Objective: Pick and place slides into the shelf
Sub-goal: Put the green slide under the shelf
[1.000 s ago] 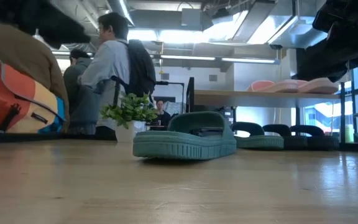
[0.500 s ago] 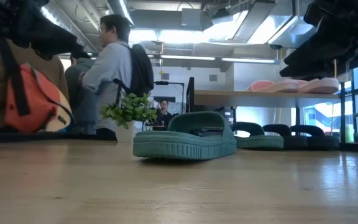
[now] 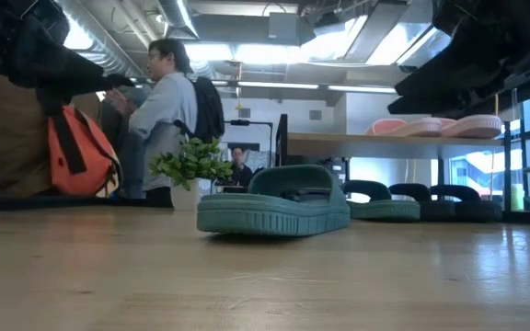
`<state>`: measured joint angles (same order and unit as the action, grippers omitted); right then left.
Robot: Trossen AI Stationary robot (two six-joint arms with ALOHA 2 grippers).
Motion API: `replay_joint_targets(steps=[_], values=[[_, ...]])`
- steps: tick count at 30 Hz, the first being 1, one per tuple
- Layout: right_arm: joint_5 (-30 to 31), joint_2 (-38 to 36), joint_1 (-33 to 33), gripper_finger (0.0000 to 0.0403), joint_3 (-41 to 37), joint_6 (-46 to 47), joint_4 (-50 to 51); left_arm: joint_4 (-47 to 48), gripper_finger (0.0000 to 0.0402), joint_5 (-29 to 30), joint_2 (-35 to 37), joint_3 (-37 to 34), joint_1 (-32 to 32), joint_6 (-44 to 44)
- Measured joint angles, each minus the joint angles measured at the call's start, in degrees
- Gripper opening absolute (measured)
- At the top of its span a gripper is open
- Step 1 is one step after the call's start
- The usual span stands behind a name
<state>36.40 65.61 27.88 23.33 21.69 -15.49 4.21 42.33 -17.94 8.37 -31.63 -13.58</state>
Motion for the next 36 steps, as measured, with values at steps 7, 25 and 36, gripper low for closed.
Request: replay_joint_targets(steps=[7, 25, 36], values=[[-0.03, 11.05, -0.62, 0.0261, 9.31, -6.1, 0.49, 0.04, 0.0168, 0.02, 4.68, -2.55, -1.43, 0.17], [-0.52, 38.28, -7.65, 0.0258, 39.48, -2.67, 32.06, -0.07, 0.0168, 0.17, 11.28, -5.34, -1.57, 2.12], [-0.39, 44.67, -9.83, 0.0226, 45.13, -2.61, 39.97, -0.04, 0.0168, 0.22, 11.29, -5.36, -1.55, 2.17]])
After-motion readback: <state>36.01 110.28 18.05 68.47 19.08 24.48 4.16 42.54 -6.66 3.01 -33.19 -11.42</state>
